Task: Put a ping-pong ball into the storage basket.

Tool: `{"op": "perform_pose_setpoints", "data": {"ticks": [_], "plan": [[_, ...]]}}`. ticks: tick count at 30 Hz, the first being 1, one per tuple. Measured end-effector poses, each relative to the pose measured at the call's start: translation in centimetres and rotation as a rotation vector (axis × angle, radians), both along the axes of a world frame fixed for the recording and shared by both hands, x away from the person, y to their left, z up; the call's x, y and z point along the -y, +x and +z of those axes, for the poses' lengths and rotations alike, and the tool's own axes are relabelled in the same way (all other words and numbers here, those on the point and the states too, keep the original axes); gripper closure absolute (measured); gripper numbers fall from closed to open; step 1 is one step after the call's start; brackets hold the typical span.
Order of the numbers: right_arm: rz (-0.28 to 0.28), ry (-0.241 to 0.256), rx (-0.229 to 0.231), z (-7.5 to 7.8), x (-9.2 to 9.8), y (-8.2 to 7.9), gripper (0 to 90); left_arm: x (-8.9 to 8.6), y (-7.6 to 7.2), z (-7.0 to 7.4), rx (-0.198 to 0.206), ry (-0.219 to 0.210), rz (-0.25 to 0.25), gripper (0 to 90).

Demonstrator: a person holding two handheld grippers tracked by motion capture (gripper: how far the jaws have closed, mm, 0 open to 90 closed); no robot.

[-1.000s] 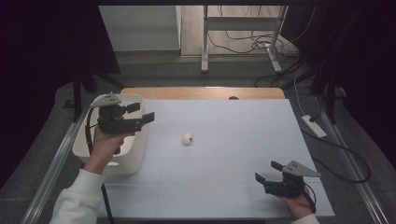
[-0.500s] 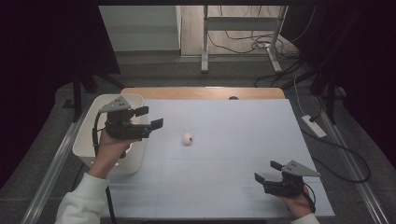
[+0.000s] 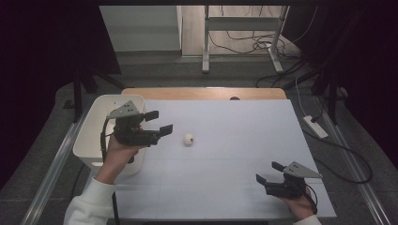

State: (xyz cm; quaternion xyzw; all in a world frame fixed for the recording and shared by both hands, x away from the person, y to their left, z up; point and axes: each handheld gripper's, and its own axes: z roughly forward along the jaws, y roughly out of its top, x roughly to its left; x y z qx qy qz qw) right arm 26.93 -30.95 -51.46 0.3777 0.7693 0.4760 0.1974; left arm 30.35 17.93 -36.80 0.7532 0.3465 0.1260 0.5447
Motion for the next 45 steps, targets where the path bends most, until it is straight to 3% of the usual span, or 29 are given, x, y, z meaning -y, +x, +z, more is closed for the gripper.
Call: {"op": "perform_pose_setpoints", "data": {"ticks": [19, 45], "plan": [[-0.004, -0.002, 0.002, 0.0, 0.1, 0.0, 15.8, 2.3, 0.1, -1.1, -0.031, 0.011, -0.052, 20.2], [-0.008, 0.003, 0.004, -0.1, 0.2, 0.0, 15.8, 5.4, 0.4, -2.7, -0.054, 0.047, -0.068, 19.7]]}}
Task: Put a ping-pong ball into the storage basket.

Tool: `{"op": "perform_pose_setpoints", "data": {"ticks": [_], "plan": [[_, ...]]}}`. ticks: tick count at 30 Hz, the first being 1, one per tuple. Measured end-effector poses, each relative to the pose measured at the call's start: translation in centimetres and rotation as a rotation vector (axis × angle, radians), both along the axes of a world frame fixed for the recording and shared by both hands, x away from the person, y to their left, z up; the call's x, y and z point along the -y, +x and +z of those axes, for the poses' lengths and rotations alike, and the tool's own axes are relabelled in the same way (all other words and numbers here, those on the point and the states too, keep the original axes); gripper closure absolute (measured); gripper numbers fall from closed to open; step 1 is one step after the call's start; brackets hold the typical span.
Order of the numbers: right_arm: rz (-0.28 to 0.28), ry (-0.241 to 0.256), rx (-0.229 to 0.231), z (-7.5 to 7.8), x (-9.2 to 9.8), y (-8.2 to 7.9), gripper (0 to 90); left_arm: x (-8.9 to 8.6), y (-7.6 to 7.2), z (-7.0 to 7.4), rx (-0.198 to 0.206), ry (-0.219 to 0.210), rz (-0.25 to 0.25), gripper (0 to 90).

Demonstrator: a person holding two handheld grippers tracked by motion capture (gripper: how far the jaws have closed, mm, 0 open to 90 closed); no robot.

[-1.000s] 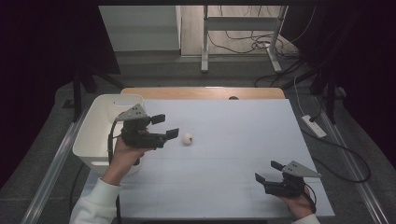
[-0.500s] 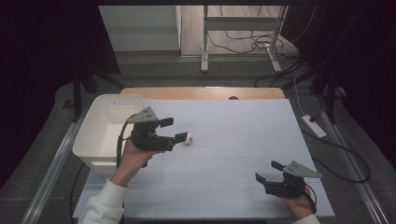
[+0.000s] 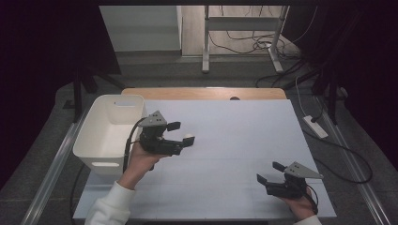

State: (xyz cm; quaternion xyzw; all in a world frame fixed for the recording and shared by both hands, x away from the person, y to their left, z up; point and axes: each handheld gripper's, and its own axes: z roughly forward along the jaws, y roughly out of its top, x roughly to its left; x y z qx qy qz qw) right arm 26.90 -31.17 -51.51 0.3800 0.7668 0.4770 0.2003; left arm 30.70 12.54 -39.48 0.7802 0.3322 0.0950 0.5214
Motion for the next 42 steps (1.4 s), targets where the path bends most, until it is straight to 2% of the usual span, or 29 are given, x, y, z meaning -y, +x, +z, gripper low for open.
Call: {"op": "perform_pose_setpoints", "data": {"ticks": [9, 18, 25, 27, 31, 37, 42], "plan": [[-0.013, 0.005, -0.008, 0.0, 0.2, 0.0, 15.9, 0.5, 0.4, -0.7, -0.017, 0.006, 0.022, 19.5], [-0.011, 0.005, -0.009, 0.1, -0.1, 0.0, 15.9, 1.2, 1.0, -1.5, -0.043, 0.02, 0.023, 19.1], [-0.006, 0.005, -0.009, 0.1, -0.2, 0.1, 15.9, 1.8, 1.8, -2.3, -0.063, 0.046, 0.034, 19.1], [-0.002, 0.005, -0.006, 0.1, -0.2, 0.2, 16.0, 2.2, 2.1, -2.7, -0.064, 0.075, 0.048, 19.1], [0.005, 0.001, -0.006, 0.1, -0.3, 0.3, 16.0, 2.4, 2.5, -3.2, -0.079, 0.084, 0.055, 19.1], [0.011, 0.003, -0.006, 0.0, -0.5, 0.4, 16.1, 2.7, 3.3, -3.9, -0.099, 0.124, 0.081, 19.1], [0.012, 0.006, -0.007, 0.0, -0.5, 0.5, 16.1, 2.4, 3.9, -4.3, -0.122, 0.126, 0.102, 19.1]]}}
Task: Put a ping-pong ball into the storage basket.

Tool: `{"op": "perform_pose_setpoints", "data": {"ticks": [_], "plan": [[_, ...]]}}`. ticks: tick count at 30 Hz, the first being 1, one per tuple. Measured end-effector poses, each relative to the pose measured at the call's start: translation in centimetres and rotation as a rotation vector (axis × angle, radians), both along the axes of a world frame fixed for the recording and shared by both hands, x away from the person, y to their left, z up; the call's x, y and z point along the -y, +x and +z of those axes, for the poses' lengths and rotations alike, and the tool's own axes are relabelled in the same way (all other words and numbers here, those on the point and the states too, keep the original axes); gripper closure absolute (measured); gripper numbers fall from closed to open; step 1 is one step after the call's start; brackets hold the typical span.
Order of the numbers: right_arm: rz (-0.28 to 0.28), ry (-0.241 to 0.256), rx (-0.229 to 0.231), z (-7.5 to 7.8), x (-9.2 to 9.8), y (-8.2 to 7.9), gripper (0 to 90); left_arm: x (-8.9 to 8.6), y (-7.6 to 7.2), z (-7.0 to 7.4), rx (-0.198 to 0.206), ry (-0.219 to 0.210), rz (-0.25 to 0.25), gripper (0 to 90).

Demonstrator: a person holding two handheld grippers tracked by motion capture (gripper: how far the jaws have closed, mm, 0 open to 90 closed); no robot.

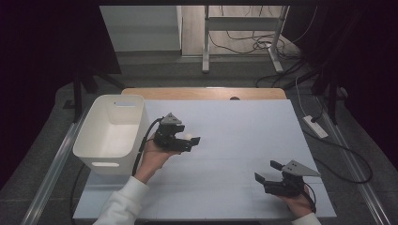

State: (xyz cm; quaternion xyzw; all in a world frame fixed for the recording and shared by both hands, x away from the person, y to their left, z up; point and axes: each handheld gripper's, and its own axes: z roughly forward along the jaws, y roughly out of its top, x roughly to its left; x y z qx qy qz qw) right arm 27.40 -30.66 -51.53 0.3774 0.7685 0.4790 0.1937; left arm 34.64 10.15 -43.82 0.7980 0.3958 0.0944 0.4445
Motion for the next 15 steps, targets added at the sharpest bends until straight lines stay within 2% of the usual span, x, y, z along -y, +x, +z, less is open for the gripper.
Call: {"op": "perform_pose_setpoints", "data": {"ticks": [15], "plan": [[0.01, 0.001, 0.004, 0.0, -0.2, 0.3, 16.1, 0.0, 1.8, -1.5, -0.045, 0.048, 0.051, 19.1]]}}
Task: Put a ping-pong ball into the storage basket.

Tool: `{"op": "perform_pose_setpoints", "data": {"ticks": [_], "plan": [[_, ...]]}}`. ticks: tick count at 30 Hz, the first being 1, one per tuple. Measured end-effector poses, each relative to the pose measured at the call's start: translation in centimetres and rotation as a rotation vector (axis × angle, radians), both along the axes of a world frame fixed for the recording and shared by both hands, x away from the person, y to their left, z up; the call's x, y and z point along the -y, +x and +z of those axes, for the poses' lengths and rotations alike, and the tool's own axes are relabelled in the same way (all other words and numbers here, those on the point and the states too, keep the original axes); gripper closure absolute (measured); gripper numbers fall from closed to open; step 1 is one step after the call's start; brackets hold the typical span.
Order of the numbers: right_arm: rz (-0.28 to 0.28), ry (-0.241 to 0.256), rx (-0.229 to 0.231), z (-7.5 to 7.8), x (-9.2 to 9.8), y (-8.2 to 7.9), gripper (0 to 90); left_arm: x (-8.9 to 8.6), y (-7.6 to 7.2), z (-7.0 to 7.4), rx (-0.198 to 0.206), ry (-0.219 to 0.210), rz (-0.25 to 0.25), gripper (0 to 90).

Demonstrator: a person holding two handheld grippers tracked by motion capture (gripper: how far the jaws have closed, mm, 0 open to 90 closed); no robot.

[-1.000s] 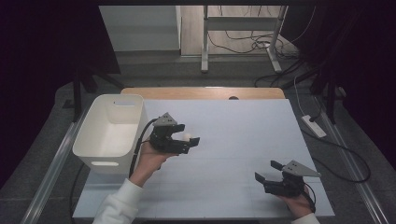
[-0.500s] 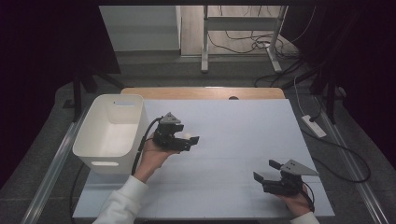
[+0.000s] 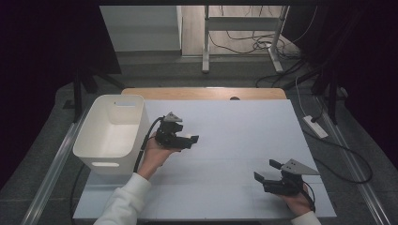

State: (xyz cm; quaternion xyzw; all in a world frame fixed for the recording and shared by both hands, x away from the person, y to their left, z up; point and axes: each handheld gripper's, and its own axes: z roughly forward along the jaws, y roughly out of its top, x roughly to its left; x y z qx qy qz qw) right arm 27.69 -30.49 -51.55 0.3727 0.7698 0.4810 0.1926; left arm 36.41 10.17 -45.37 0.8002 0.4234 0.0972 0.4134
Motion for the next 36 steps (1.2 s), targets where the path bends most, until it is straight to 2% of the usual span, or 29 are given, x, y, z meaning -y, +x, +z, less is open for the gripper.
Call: {"op": "perform_pose_setpoints", "data": {"ticks": [14, 25, 28, 36], "plan": [[0.003, -0.011, 0.004, 0.1, -0.2, -0.4, 16.1, -0.6, 0.8, -1.0, -0.031, 0.028, 0.043, 19.2], [0.008, -0.012, 0.006, 0.0, -0.3, -0.2, 16.2, -0.5, 2.1, -2.4, -0.06, 0.052, 0.064, 18.7], [0.008, -0.015, 0.006, 0.0, -0.4, -0.2, 16.1, -0.6, 2.6, -3.0, -0.079, 0.058, 0.066, 18.4], [0.01, -0.022, 0.005, 0.0, -0.4, -0.2, 16.2, -0.6, 3.1, -3.5, -0.082, 0.064, 0.067, 18.3]]}}
